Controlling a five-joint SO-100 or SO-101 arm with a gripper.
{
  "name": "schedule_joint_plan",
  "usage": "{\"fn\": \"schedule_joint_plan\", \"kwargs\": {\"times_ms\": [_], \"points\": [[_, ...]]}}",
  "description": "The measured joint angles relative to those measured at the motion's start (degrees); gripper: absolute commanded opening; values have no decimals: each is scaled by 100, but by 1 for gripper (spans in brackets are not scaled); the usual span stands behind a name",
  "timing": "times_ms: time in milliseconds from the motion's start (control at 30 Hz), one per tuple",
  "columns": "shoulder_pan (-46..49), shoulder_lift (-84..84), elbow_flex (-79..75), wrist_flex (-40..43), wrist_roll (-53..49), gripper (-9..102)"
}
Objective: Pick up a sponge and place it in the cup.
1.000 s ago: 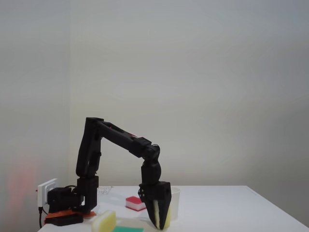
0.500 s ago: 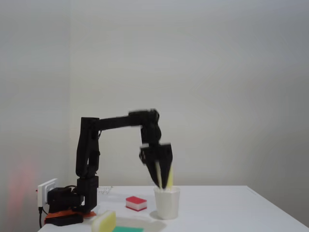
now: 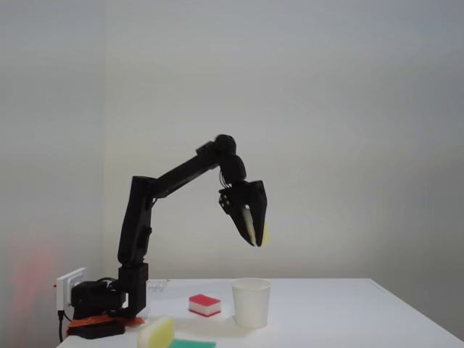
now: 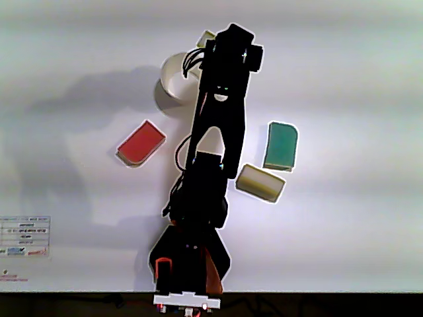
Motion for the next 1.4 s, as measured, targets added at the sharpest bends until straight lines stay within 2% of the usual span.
{"fn": "schedule_joint_plan", "kwargs": {"times_ms": [167, 333, 467, 633, 800, 833, 1033, 1100, 1233, 1400], "points": [[-536, -88, 510, -387, 360, 1], [-756, 360, 2162, -1468, 281, 4], [-677, 677, 3085, -1934, 220, 25], [-642, 870, 3120, -1916, 141, 43], [-554, 879, 2496, -1441, 123, 44], [-519, 826, 2268, -1327, 123, 43], [-501, 826, 1274, -448, 272, 7], [-501, 1143, 1424, -369, 290, 3], [-501, 2619, 2953, -800, 308, 0], [-501, 5432, 6328, -1942, -211, 0]]}}
